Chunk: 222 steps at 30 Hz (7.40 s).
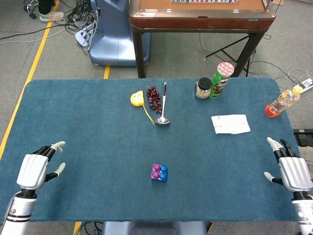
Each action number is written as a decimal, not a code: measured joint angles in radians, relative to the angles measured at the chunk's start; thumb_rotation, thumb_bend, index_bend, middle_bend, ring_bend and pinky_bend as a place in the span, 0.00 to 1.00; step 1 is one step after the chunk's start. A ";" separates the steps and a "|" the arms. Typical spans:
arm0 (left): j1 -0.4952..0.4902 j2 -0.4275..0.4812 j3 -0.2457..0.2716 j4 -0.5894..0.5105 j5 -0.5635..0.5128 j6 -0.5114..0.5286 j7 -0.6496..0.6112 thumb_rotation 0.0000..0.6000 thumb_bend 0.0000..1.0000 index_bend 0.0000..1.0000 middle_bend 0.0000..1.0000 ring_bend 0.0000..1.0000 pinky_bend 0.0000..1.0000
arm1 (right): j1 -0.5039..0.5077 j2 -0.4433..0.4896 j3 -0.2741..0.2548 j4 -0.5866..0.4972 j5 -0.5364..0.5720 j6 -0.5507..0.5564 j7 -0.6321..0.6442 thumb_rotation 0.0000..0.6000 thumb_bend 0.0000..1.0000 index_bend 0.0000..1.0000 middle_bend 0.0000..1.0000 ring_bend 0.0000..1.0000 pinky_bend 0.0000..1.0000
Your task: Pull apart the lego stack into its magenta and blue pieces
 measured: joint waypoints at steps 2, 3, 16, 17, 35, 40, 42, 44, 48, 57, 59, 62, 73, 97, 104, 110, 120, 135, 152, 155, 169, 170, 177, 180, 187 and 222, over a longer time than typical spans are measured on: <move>-0.008 0.000 0.001 -0.017 0.012 -0.006 0.015 1.00 0.23 0.30 0.46 0.44 0.67 | 0.004 0.003 0.002 -0.002 -0.002 -0.003 -0.001 1.00 0.00 0.04 0.18 0.18 0.41; -0.014 0.000 0.002 -0.028 0.020 -0.010 0.027 1.00 0.22 0.29 0.47 0.44 0.67 | 0.006 0.004 0.003 -0.002 -0.002 -0.005 0.000 1.00 0.00 0.04 0.18 0.18 0.41; -0.097 -0.020 -0.003 -0.143 0.056 -0.110 0.112 1.00 0.06 0.29 0.77 0.67 0.91 | 0.017 0.005 0.010 0.010 0.004 -0.016 0.027 1.00 0.00 0.05 0.20 0.19 0.41; -0.104 -0.021 -0.003 -0.152 0.056 -0.122 0.117 1.00 0.05 0.29 0.80 0.70 0.92 | 0.017 0.006 0.010 0.010 0.004 -0.015 0.028 1.00 0.00 0.05 0.20 0.19 0.41; -0.297 -0.110 -0.050 -0.264 -0.103 -0.410 0.237 1.00 0.02 0.18 1.00 0.89 1.00 | 0.007 0.015 0.005 0.000 0.011 -0.006 0.025 1.00 0.00 0.07 0.20 0.19 0.41; -0.351 -0.137 -0.068 -0.281 -0.201 -0.478 0.292 1.00 0.02 0.18 1.00 0.90 1.00 | 0.014 0.017 0.006 -0.006 0.014 -0.016 0.015 1.00 0.00 0.07 0.21 0.19 0.41; -0.376 -0.153 -0.077 -0.281 -0.240 -0.504 0.300 1.00 0.01 0.19 1.00 0.90 1.00 | 0.017 0.016 0.007 -0.008 0.015 -0.021 0.012 1.00 0.00 0.07 0.21 0.19 0.41; -0.401 -0.169 -0.084 -0.275 -0.267 -0.524 0.303 1.00 0.01 0.19 1.00 0.90 1.00 | 0.019 0.015 0.007 -0.008 0.016 -0.024 0.009 1.00 0.00 0.07 0.21 0.19 0.41; -0.445 -0.209 -0.097 -0.240 -0.308 -0.550 0.311 1.00 0.01 0.20 1.00 0.91 1.00 | 0.021 0.014 0.007 -0.009 0.018 -0.027 0.005 1.00 0.00 0.08 0.21 0.19 0.41; -0.507 -0.267 -0.092 -0.186 -0.373 -0.570 0.347 1.00 0.01 0.21 1.00 0.91 1.00 | 0.017 0.031 0.009 -0.023 0.020 -0.016 0.001 1.00 0.00 0.09 0.21 0.19 0.41; -0.516 -0.268 -0.088 -0.184 -0.389 -0.575 0.357 1.00 0.01 0.22 1.00 0.91 1.00 | 0.017 0.034 0.009 -0.028 0.020 -0.014 -0.002 1.00 0.00 0.09 0.21 0.19 0.41; -0.529 -0.266 -0.084 -0.188 -0.416 -0.582 0.371 1.00 0.01 0.26 1.00 0.92 1.00 | 0.018 0.037 0.010 -0.032 0.023 -0.016 -0.005 1.00 0.00 0.09 0.21 0.19 0.41; -0.596 -0.289 -0.067 -0.196 -0.511 -0.597 0.424 1.00 0.01 0.28 1.00 0.94 1.00 | 0.026 0.035 0.011 -0.033 0.022 -0.024 -0.010 1.00 0.00 0.09 0.21 0.19 0.41; -0.723 -0.415 -0.060 -0.108 -0.631 -0.582 0.495 1.00 0.01 0.23 1.00 0.97 1.00 | 0.024 0.023 0.004 -0.003 0.025 -0.031 0.022 1.00 0.00 0.10 0.21 0.19 0.41; -0.753 -0.434 -0.057 -0.087 -0.666 -0.577 0.519 1.00 0.01 0.24 1.00 0.97 1.00 | 0.022 0.021 0.002 0.003 0.027 -0.032 0.028 1.00 0.00 0.10 0.21 0.19 0.41; -0.771 -0.445 -0.049 -0.070 -0.691 -0.565 0.533 1.00 0.01 0.24 1.00 0.97 1.00 | 0.022 0.018 0.002 0.006 0.029 -0.035 0.029 1.00 0.00 0.10 0.21 0.19 0.41; -0.795 -0.459 -0.039 -0.049 -0.740 -0.551 0.559 1.00 0.01 0.27 1.00 0.97 1.00 | 0.023 0.013 0.000 0.013 0.030 -0.040 0.033 1.00 0.00 0.10 0.21 0.19 0.41; -0.827 -0.469 -0.028 -0.043 -0.781 -0.543 0.577 1.00 0.01 0.31 1.00 0.97 1.00 | 0.021 0.006 -0.002 0.027 0.031 -0.043 0.044 1.00 0.00 0.11 0.21 0.19 0.41; -0.842 -0.483 -0.011 -0.023 -0.791 -0.526 0.584 1.00 0.01 0.38 1.00 0.97 1.00 | 0.021 -0.005 -0.005 0.045 0.031 -0.049 0.059 1.00 0.00 0.11 0.21 0.19 0.41; -0.842 -0.485 -0.011 -0.021 -0.791 -0.523 0.579 1.00 0.01 0.39 1.00 0.97 1.00 | 0.021 -0.005 -0.005 0.047 0.031 -0.049 0.061 1.00 0.00 0.11 0.21 0.19 0.41; -0.844 -0.491 -0.002 -0.012 -0.797 -0.520 0.579 1.00 0.01 0.43 1.00 0.97 1.00 | 0.023 -0.009 -0.005 0.048 0.031 -0.053 0.061 1.00 0.00 0.11 0.20 0.19 0.41; -0.844 -0.491 -0.002 -0.012 -0.797 -0.520 0.579 1.00 0.01 0.43 1.00 0.97 1.00 | 0.023 -0.009 -0.005 0.048 0.031 -0.053 0.062 1.00 0.00 0.11 0.20 0.19 0.41; -0.843 -0.490 -0.001 -0.012 -0.784 -0.522 0.568 1.00 0.01 0.51 1.00 0.97 1.00 | 0.025 -0.010 -0.004 0.050 0.030 -0.056 0.064 1.00 0.00 0.11 0.21 0.19 0.41; -0.841 -0.490 -0.001 -0.013 -0.774 -0.520 0.562 1.00 0.01 0.54 1.00 0.97 1.00 | 0.025 -0.010 -0.004 0.051 0.029 -0.055 0.066 1.00 0.00 0.11 0.21 0.19 0.41; -0.834 -0.488 0.000 -0.012 -0.761 -0.514 0.551 1.00 0.01 0.55 1.00 0.97 1.00 | 0.026 -0.011 -0.004 0.053 0.029 -0.056 0.069 1.00 0.00 0.11 0.21 0.19 0.41; -0.750 -0.394 -0.011 -0.119 -0.685 -0.384 0.553 1.00 0.01 0.57 1.00 0.97 1.00 | 0.121 -0.030 0.038 -0.058 0.010 -0.118 0.009 1.00 0.00 0.14 0.34 0.29 0.49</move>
